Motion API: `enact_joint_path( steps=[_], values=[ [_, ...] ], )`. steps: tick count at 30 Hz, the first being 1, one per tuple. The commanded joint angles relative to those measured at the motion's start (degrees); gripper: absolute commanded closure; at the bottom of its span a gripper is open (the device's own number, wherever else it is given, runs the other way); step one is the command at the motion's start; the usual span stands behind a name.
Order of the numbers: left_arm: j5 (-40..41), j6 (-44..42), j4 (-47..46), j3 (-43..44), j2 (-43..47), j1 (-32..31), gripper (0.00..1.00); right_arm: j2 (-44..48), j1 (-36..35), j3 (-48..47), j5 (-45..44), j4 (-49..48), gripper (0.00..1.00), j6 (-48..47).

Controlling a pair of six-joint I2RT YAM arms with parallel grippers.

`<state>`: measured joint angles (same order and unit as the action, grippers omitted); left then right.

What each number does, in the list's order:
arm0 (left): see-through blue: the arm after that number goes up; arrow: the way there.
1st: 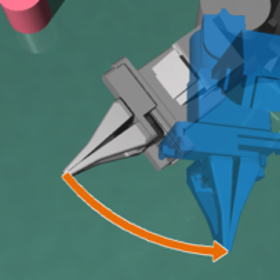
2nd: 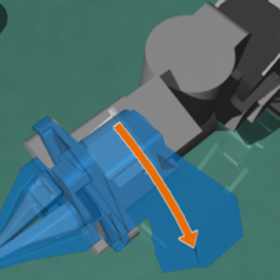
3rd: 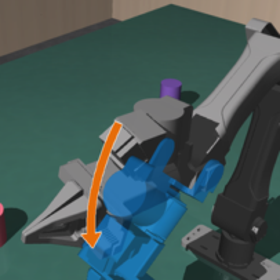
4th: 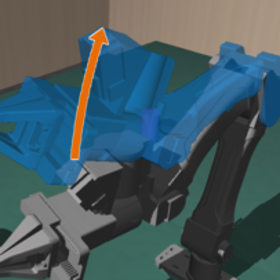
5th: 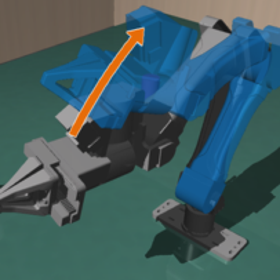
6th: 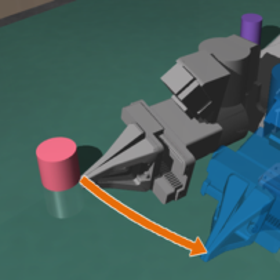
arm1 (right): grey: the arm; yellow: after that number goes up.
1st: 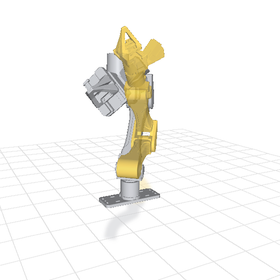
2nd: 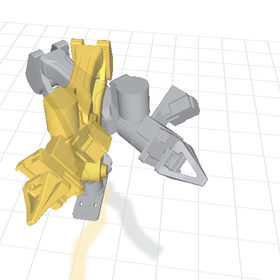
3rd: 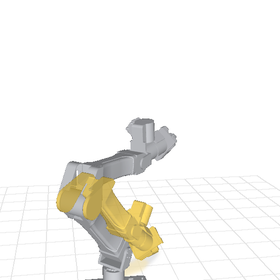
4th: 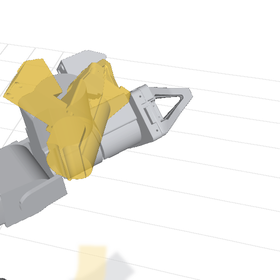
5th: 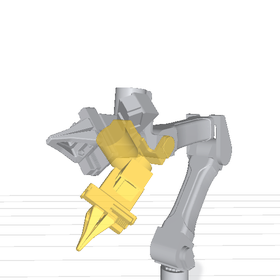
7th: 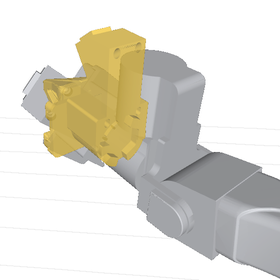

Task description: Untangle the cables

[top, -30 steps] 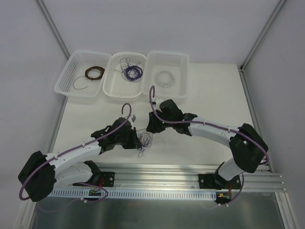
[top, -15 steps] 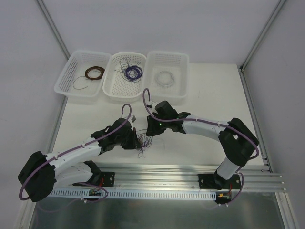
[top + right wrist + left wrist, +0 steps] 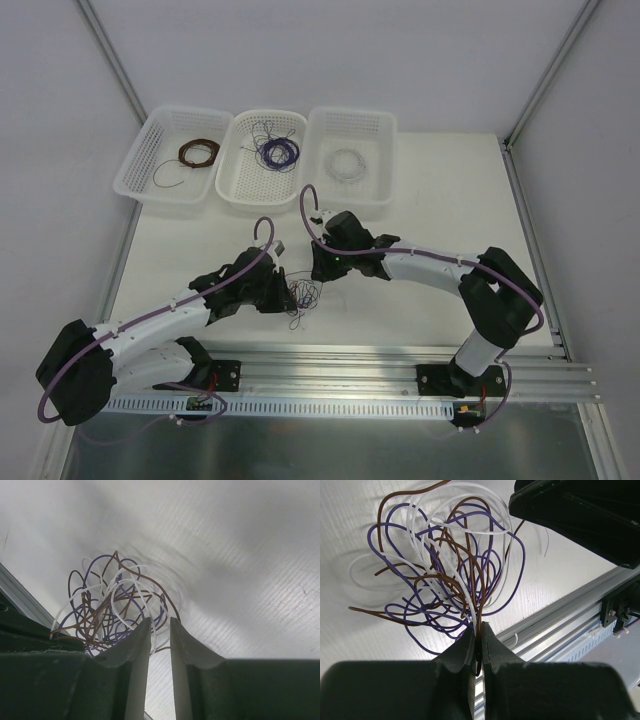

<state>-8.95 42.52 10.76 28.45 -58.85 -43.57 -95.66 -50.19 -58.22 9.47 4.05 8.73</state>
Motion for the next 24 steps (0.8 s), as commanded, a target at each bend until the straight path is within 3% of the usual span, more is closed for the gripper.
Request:
enact_joint_path(
  steps=[1, 8, 12, 13, 24],
  values=[
    [-0.81, -0.69, -1.01, 0.64, 0.67, -0.73, 1.0, -1.19, -0.34, -0.41, 3.17, -3.35, 0.75, 0.14],
    [-0.54, -0.78, -1.1, 1.08, 0.05, -0.73, 1.0, -3.04, -0.52, -1.11, 6.26, -5.64, 0.77, 0.67],
    [0.07, -0.86, -0.92, 1.17, 0.14, -0.73, 1.0, -1.56, -0.52, -0.15, 3.28, -5.81, 0.98, 0.59],
    [0.42, -0.6, -1.01, 0.74, 0.31, -0.73, 1.0, -0.68, -0.52, -0.14, 2.4, -5.12, 0.99, -0.2],
    [6.05, 2.04, 3.12, 1.17, -1.0, -0.46, 1.0, 22.43, -0.34, -6.9, -8.15, 12.46, 0.99, -8.03]
  ],
)
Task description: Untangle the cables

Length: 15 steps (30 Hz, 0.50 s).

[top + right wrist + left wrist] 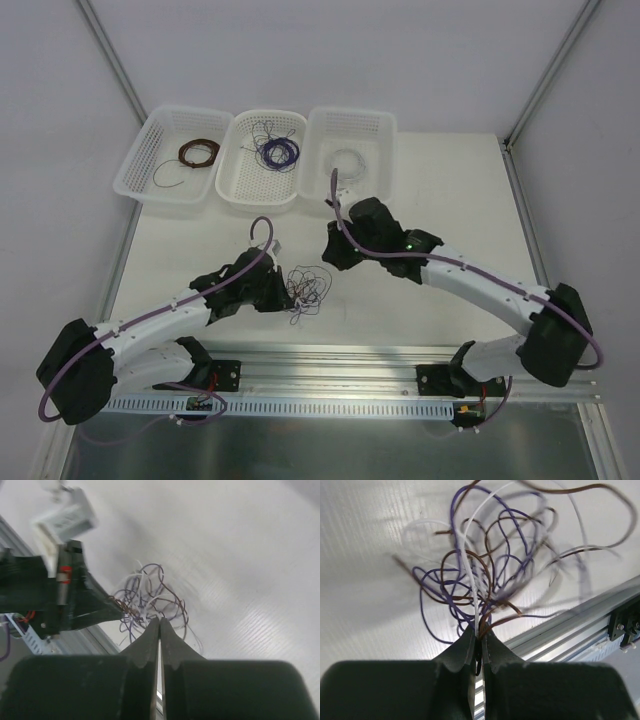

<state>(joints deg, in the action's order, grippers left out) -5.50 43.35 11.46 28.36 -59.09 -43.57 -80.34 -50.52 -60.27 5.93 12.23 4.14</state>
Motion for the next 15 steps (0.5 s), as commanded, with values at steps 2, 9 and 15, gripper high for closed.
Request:
enact_joint_path(
  steps=[2, 9, 15],
  values=[
    [3.82, 1.64, 3.91, 2.14, -1.55, 0.06, 1.0, 11.77, 0.42, -6.17, -5.32, 7.26, 0.99, -3.88],
    [5.23, 2.44, 7.25, 2.84, -1.47, 4.89, 1.0, 24.95, 5.51, -10.92, -7.43, 14.13, 0.99, -6.86],
    [6.81, 2.26, 8.49, 1.79, 1.6, 11.13, 1.0, 32.51, 10.62, -15.05, -9.61, 20.2, 0.99, -8.88]
  ],
)
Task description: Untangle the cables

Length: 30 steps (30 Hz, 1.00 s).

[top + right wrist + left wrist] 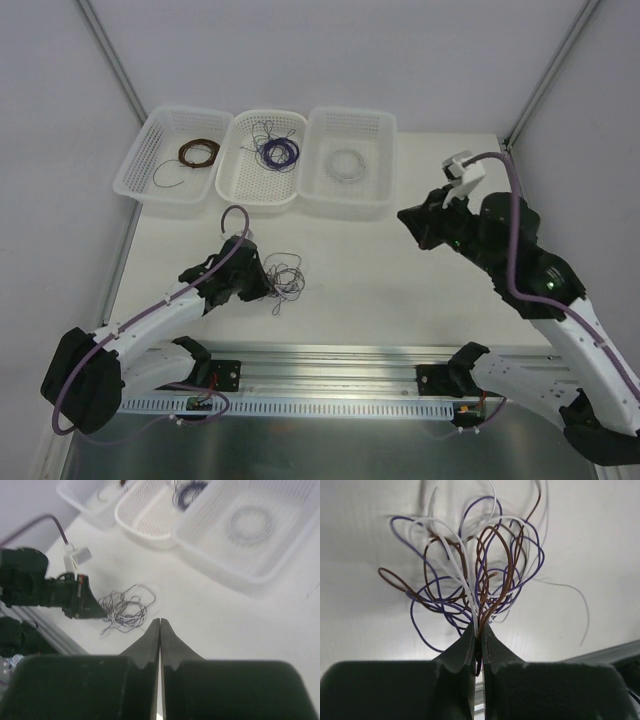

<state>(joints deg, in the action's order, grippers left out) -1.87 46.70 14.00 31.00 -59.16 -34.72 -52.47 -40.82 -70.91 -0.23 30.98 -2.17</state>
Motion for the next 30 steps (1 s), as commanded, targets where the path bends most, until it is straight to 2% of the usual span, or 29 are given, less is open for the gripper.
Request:
enact_joint_path(
  steps=[1, 5, 8, 10, 11, 12, 14, 19, 25, 30],
  values=[
    [3.19, -1.08, 6.04, -0.94, 2.11, 3.33, 1.0, 4.92, 1.09, -4.76, -3.9, 2.15, 0.99, -3.27],
    [4.15, -1.61, 6.13, -0.42, 3.61, 4.22, 0.98, 5.1, 1.53, -4.68, -3.73, 4.61, 0.99, -3.54],
    [2.75, -2.22, 6.21, 0.2, 3.78, 4.31, 0.98, 3.78, 1.62, -3.01, -0.31, 3.83, 0.99, -2.49],
    [0.48, -3.19, 6.04, 0.55, 4.05, 4.22, 0.98, 1.59, 1.44, 0.58, 6.1, 1.99, 0.98, -0.91],
    [-0.15, -5.11, 5.6, 0.64, 4.14, 4.22, 0.98, 0.8, 1.36, 2.34, 8.03, -1.42, 0.91, 0.75],
    [-1.02, -6.26, 5.34, 0.98, 4.31, 4.22, 0.98, -0.26, 1.09, 5.75, 11.53, -3.36, 0.86, 1.55],
    [-3.13, -8.54, 5.16, 1.34, 4.75, 4.22, 0.98, -4.03, -0.66, 8.06, 13.14, -7.94, 0.78, 3.65],
    [-7.44, -9.34, 3.23, 0.73, 5.63, 3.96, 0.98, -14.57, -5.58, 12.2, 13.59, -17.42, 0.63, 6.3],
    [-13.68, -11.27, 1.38, 0.81, 3.17, -0.07, 0.98, -25.66, -6.64, 12.91, 15.17, -25.26, 0.61, 6.84],
    [-16.49, -12.77, 1.29, 1.34, 0.19, -3.51, 0.97, -33.12, -6.56, 10.36, 13.42, -24.31, 0.53, 0.87]
  ],
)
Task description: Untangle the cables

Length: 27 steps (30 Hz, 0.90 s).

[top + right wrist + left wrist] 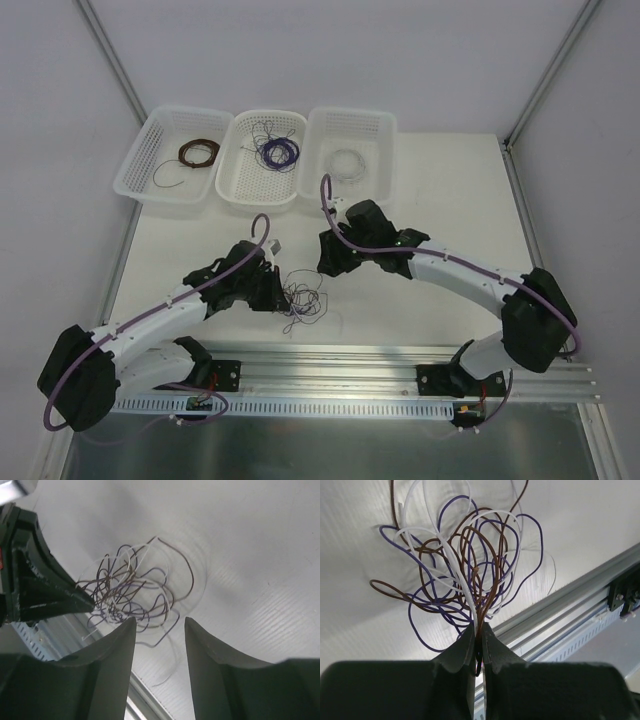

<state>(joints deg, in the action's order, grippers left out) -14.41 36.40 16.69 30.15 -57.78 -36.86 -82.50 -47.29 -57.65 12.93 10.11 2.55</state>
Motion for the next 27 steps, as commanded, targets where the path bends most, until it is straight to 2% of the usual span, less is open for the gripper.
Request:
enact_joint_path(
  steps=[1, 7, 20, 23, 24, 27],
  values=[
    [-4.22, -2.65, -1.48, 2.19, -1.46, -1.72, 0.96, -3.98, -0.17, -3.61, -0.35, -2.12, 0.5, -5.26],
    [-4.22, -3.09, -1.48, 2.37, -2.25, -2.95, 0.96, -10.74, 1.49, -6.77, 0.52, -0.09, 0.42, -14.14],
    [-3.52, -3.62, -1.39, 1.58, -1.9, -3.13, 0.96, -24.02, 1.32, -14.25, 9.22, 0.71, 0.41, -19.95],
    [-2.99, -3.62, -1.4, 1.49, -1.81, -3.13, 0.96, -25.6, 1.23, -14.25, 9.13, -0.35, 0.47, -19.77],
    [-2.64, -3.62, -1.39, 1.49, -1.9, -3.13, 0.95, -25.87, 1.23, -14.16, 9.05, -0.35, 0.59, -19.77],
    [-1.33, -3.09, -1.31, 1.4, -1.64, -3.22, 0.91, -24.47, 1.32, -13.11, 8.7, -0.61, 0.79, -19.51]
  ],
)
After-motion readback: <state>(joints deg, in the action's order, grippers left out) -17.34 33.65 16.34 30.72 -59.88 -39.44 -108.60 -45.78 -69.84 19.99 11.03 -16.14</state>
